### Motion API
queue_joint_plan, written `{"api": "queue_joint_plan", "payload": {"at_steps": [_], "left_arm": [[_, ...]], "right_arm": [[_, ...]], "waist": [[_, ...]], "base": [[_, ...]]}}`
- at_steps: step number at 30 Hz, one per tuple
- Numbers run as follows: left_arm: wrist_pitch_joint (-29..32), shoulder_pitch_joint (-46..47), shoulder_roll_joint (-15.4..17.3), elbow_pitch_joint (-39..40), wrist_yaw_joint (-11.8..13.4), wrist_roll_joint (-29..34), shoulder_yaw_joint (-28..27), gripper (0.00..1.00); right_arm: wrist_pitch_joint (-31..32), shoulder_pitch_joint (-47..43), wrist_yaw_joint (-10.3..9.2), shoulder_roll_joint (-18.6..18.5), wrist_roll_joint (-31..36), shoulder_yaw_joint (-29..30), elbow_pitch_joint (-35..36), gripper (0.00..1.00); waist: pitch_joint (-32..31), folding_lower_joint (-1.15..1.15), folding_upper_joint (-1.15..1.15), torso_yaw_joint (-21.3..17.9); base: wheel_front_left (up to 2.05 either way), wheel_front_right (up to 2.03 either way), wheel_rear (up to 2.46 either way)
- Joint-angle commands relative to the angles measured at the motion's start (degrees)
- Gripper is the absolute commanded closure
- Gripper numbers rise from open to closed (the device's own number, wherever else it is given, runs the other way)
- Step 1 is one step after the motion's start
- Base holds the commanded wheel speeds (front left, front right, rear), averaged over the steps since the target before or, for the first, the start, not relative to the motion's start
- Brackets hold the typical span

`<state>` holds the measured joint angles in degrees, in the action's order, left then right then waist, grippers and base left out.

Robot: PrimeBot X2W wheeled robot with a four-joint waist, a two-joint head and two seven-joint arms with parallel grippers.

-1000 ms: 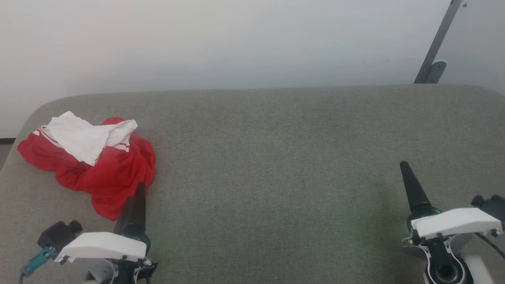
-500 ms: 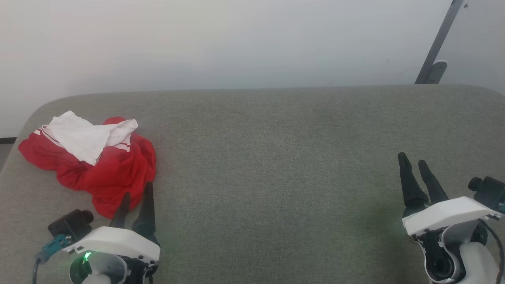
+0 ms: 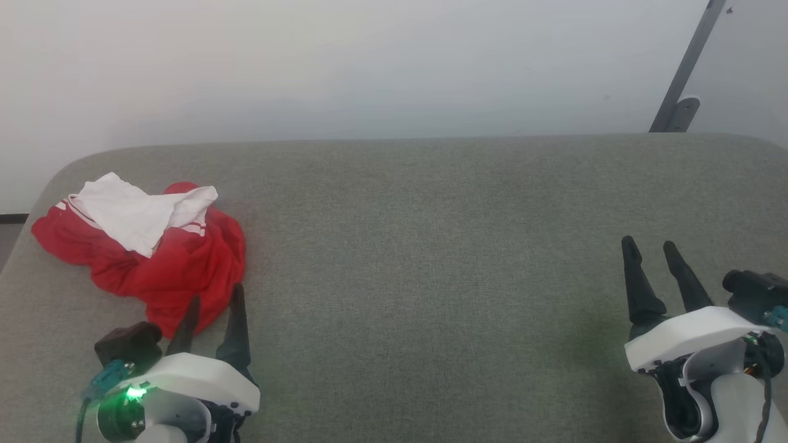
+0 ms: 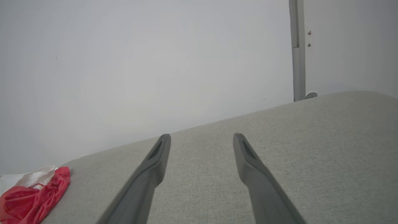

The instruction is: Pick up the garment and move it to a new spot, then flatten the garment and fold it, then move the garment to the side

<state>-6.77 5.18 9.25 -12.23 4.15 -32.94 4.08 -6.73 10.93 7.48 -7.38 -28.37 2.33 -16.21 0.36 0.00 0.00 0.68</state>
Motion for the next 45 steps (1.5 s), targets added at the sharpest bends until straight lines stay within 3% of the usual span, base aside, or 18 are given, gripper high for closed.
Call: {"api": "queue_joint_plan", "payload": {"at_steps": [1,12,45], "left_arm": [[-0.75,0.98,0.66,0.78,0.48,1.58,0.26,0.0],[-2.44,0.22,1.29,0.57,1.13,6.35,1.21,0.0],[-6.66,0.42,0.51,-2.27,0.12,21.7,-0.08,0.0]], "right_arm": [[-0.78,1.52,0.01,-0.13,2.28,0.27,0.88,0.0],[-2.51,1.67,0.01,-0.22,9.61,0.33,0.45,0.0],[-6.69,1.75,0.01,0.54,19.24,2.67,-3.01,0.0]], "waist": [[-0.04,0.0,0.0,0.04],[-0.25,0.0,0.0,0.05],[-0.18,0.0,0.0,0.42]], "base": [[0.0,0.0,0.0],[0.0,0.0,0.0],[0.0,0.0,0.0]]}}
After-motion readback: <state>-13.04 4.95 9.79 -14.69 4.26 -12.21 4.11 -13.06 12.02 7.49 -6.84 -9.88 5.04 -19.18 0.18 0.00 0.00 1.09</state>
